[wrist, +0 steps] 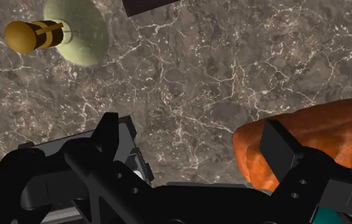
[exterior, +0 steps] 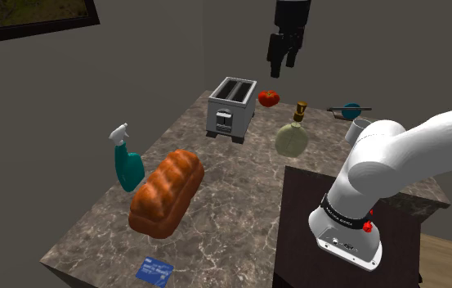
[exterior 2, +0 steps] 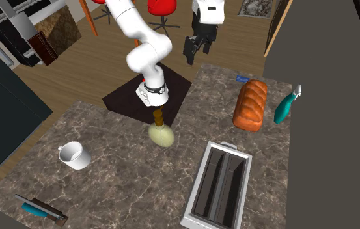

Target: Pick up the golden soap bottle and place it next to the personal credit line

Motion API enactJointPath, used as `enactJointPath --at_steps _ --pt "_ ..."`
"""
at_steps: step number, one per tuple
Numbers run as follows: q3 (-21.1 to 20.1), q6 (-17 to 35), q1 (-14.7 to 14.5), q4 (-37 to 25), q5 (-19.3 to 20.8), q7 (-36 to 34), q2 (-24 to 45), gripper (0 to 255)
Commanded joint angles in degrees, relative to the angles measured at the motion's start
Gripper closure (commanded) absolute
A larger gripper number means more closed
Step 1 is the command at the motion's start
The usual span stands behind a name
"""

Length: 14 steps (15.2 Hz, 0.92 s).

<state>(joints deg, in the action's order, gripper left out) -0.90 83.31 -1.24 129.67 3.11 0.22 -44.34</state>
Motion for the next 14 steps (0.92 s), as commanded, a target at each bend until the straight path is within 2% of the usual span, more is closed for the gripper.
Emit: enactJointPath --at_steps 1,8,14 --pt "0.0 0.0 0.0 0.0 0.0 0.0 0.0 0" --pt "6.2 6.2 -0.2 9.5 7.2 12.2 0.5 0" --pt "12.0 13.0 0.6 15.5 14.4 22.0 3.8 0"
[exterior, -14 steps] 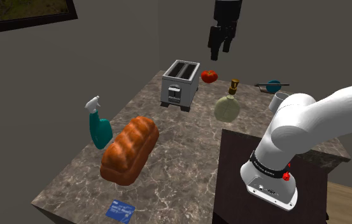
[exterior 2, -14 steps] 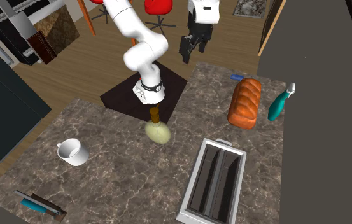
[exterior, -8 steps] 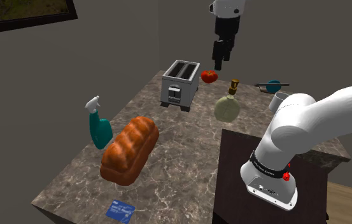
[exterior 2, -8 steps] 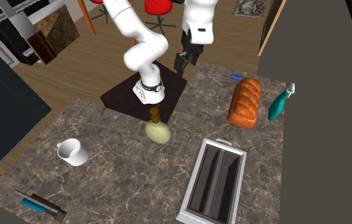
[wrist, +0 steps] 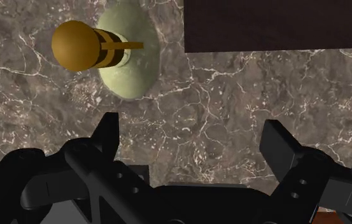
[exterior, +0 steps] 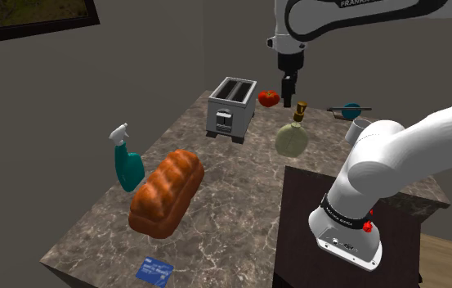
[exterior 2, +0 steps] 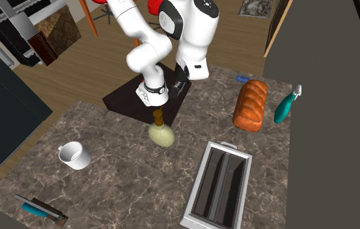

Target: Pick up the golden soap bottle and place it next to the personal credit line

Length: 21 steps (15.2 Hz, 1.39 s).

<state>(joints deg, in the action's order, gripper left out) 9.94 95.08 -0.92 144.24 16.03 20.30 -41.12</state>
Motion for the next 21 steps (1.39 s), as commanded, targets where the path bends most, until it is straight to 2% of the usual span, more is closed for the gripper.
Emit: enactJointPath --at_steps 1,8,16,21 --pt "2.1 2.5 0.4 1.7 2.7 3.5 1.4 0" --pt "9.1 13.0 2.1 5.1 11.8 13.6 10.1 0" --pt "11.3 19.4 3.3 9.3 14.2 13.1 12.0 0" --pt "11.3 19.4 3.3 9.3 14.2 13.1 12.0 0"
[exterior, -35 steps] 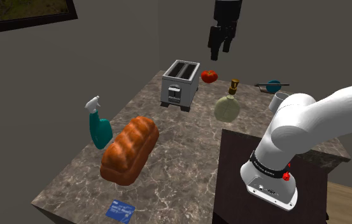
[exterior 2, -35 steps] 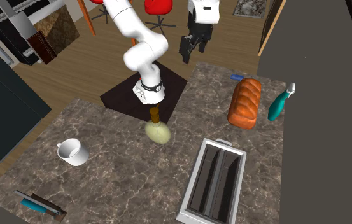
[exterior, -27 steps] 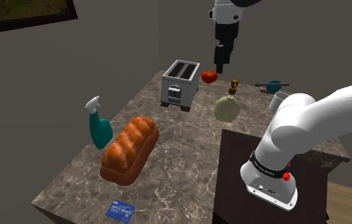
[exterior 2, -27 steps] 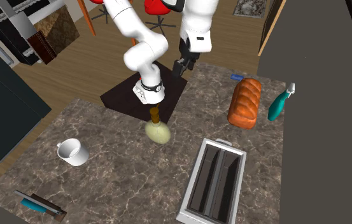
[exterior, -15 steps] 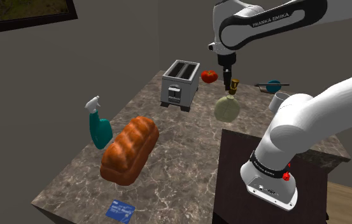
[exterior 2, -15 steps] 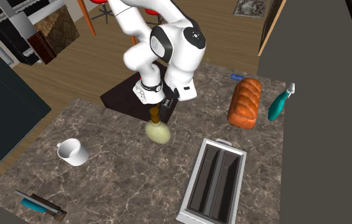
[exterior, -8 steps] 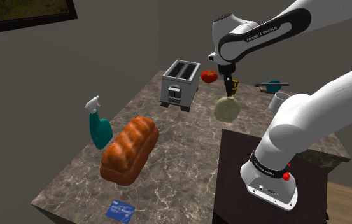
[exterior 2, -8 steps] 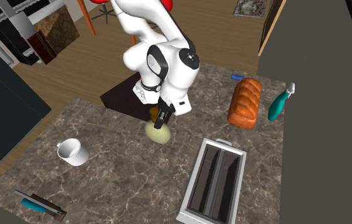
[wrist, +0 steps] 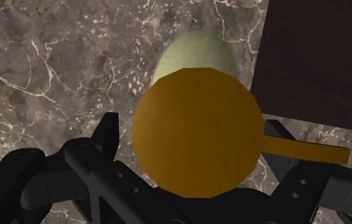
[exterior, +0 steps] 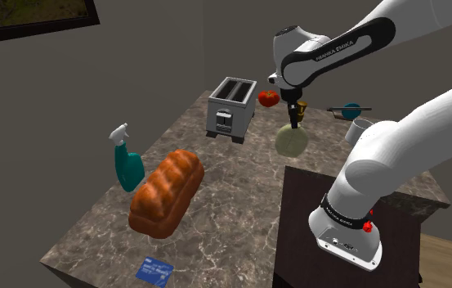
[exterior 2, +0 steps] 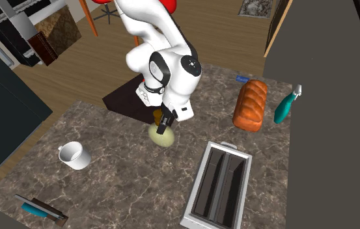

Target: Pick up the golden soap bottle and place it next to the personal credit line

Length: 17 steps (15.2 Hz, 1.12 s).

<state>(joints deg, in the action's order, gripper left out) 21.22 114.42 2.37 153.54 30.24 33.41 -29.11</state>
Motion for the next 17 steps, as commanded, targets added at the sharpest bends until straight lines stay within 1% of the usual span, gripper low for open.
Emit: enactJointPath --at_steps 1,3,4,13,17 --pt "0.0 0.0 0.0 0.0 0.0 0.0 0.0 0" --pt "0.0 0.0 0.0 0.0 0.0 0.0 0.0 0" --pt "0.0 0.0 0.0 0.0 0.0 0.0 0.0 255" --pt "0.0 0.0 0.0 0.0 0.0 0.0 0.0 255" --pt "-0.8 -3.6 -0.1 -1.8 -0.8 0.9 -1.9 255"
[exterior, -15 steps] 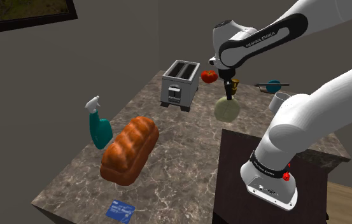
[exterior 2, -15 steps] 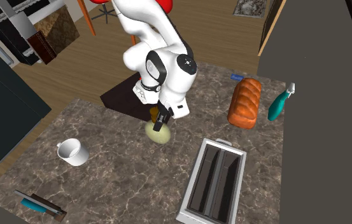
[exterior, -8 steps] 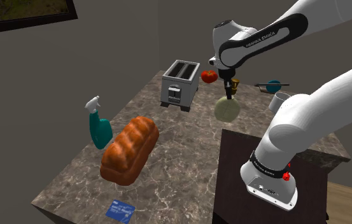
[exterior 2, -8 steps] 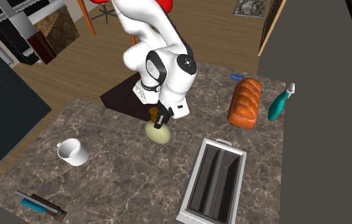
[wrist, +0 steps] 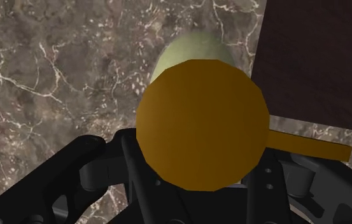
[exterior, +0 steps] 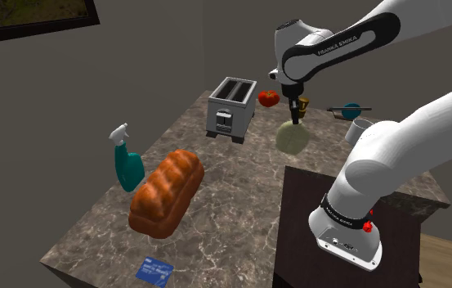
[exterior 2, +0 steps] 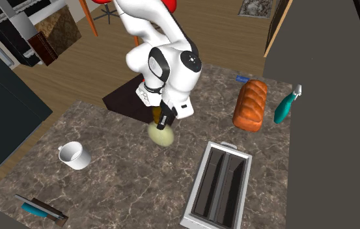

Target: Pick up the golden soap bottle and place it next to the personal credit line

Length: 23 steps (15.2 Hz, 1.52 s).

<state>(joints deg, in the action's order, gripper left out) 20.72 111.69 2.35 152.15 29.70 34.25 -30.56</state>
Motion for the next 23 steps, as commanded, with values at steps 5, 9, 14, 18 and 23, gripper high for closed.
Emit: enactJointPath --at_steps 5,9,14,18,23 --pt "-1.2 -5.2 -0.3 -3.0 -1.2 1.2 -2.3 255" --pt "-2.0 -8.5 -0.4 -5.2 -1.9 2.1 -3.4 255" --pt "-2.8 -12.4 -0.6 -8.3 -2.7 3.1 -4.5 255" --pt "-3.5 -15.5 -0.7 -10.9 -3.3 3.9 -5.0 255" --pt "-4.3 -19.2 -0.9 -14.4 -3.9 5.0 -5.3 255"
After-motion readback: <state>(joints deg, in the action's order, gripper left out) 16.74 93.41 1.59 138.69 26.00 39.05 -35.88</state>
